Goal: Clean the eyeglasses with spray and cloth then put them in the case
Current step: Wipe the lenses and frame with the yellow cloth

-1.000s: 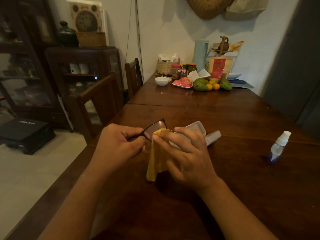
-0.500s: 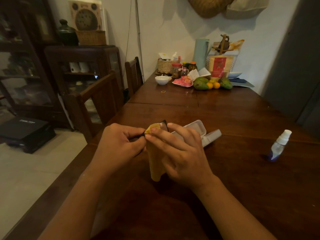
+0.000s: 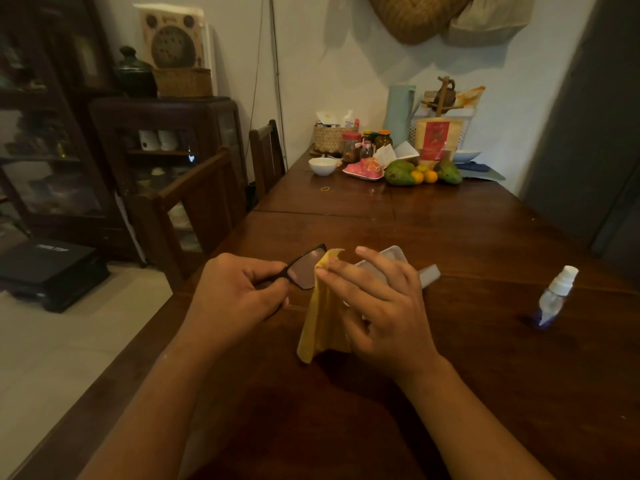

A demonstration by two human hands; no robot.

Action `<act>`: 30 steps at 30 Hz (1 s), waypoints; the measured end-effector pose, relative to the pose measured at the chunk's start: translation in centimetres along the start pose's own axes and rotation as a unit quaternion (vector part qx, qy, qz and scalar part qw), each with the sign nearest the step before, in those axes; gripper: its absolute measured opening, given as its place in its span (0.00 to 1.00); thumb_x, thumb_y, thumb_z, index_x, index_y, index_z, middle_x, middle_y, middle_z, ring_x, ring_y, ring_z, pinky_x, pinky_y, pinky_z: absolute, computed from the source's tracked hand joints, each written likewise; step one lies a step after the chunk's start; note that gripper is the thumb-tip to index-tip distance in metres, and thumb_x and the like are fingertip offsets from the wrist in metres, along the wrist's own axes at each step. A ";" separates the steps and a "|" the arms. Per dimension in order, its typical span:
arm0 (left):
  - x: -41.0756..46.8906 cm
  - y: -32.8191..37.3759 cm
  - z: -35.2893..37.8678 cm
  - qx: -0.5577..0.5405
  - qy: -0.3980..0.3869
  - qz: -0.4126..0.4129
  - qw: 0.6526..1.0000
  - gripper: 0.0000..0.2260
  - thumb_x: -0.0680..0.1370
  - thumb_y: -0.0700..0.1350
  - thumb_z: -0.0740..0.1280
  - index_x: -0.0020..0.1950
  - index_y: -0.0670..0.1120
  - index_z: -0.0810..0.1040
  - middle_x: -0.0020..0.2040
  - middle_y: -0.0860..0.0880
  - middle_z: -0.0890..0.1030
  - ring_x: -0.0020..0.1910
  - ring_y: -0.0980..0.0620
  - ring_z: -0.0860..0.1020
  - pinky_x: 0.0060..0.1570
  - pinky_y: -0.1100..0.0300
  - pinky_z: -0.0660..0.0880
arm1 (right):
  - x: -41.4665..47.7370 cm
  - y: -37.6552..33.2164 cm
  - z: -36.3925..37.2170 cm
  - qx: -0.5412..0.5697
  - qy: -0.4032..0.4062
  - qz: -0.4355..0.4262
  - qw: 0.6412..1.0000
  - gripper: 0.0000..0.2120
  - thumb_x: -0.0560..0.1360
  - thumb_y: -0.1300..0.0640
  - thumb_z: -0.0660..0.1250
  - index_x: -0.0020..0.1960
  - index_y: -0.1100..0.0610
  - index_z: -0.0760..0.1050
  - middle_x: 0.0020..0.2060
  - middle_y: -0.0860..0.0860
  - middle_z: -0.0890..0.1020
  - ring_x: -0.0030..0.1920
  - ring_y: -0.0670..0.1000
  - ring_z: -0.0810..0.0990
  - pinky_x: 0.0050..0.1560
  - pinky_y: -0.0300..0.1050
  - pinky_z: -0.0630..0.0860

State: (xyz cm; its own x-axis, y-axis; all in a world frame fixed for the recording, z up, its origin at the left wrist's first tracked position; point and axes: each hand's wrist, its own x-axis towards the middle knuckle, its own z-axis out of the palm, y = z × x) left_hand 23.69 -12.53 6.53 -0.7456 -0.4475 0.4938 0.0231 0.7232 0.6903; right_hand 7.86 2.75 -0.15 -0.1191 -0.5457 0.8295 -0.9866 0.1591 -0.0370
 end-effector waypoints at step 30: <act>0.7 -0.5 0.8 -0.172 -0.067 -0.247 0.951 0.10 0.76 0.39 0.70 0.37 0.40 0.87 0.40 0.40 0.87 0.43 0.42 0.85 0.43 0.54 0.79 | 0.3 -1.0 0.5 0.149 0.057 0.087 0.983 0.12 0.76 0.53 0.70 0.58 0.52 0.83 0.52 0.39 0.80 0.56 0.51 0.76 0.47 0.58 0.76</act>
State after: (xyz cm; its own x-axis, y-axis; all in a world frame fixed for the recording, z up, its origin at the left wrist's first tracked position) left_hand 22.58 -12.79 6.11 -0.8006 -0.5991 0.0087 -0.1519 0.2169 0.9643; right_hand 8.73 1.98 -0.13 -0.2928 -0.4332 0.8524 -0.9432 -0.0155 -0.3319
